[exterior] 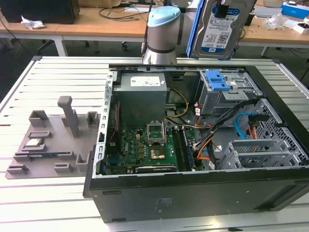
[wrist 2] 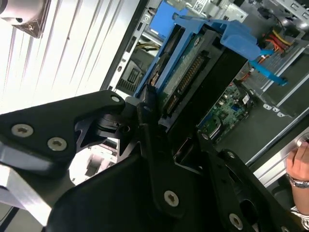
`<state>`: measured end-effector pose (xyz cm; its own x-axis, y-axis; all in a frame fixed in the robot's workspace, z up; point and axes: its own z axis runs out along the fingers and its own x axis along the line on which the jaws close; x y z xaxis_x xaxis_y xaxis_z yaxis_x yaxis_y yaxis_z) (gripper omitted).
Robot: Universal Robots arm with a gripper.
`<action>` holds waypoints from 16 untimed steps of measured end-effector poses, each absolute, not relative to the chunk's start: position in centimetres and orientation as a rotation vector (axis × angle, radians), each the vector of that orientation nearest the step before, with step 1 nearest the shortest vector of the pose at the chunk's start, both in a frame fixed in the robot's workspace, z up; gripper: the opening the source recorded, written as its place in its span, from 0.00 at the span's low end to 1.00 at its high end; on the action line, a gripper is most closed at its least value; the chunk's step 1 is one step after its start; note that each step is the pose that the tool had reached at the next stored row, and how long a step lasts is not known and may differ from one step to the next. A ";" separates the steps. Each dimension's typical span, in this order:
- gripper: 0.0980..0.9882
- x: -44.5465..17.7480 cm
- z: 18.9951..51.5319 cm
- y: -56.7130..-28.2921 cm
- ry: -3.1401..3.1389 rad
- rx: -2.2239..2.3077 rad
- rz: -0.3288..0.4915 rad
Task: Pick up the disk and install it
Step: 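Pick up the disk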
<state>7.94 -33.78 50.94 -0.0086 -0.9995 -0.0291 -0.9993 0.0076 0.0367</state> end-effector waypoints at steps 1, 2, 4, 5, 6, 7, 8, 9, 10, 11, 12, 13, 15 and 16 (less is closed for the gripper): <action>0.30 8.2 50.9 -33.8 -2.226 2.208 -0.073; 0.30 8.6 50.9 -33.8 -2.226 2.208 -0.074; 0.30 9.6 50.9 -33.8 -2.225 2.207 -0.075; 0.30 10.0 50.9 -33.8 -2.225 2.207 -0.075; 0.30 10.4 50.9 -33.8 -2.225 2.207 -0.076; 0.30 10.7 50.9 -33.8 -2.225 2.207 -0.076; 0.30 11.1 50.9 -33.8 -2.224 2.206 -0.077; 0.30 11.5 50.9 -33.8 -2.224 2.206 -0.077; 0.30 11.9 50.9 -33.8 -2.224 2.206 -0.078; 0.30 12.2 50.9 -33.8 -2.224 2.206 -0.078; 0.30 12.8 50.9 -33.8 -2.223 2.205 -0.079; 0.30 13.3 50.9 -33.8 -2.223 2.205 -0.079; 0.30 13.9 50.9 -33.8 -2.223 2.205 -0.080; 0.30 14.5 50.9 -33.8 -2.222 2.205 -0.081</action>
<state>14.45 -33.78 50.94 -0.0087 -0.9995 -0.0290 -0.9990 0.0075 0.0437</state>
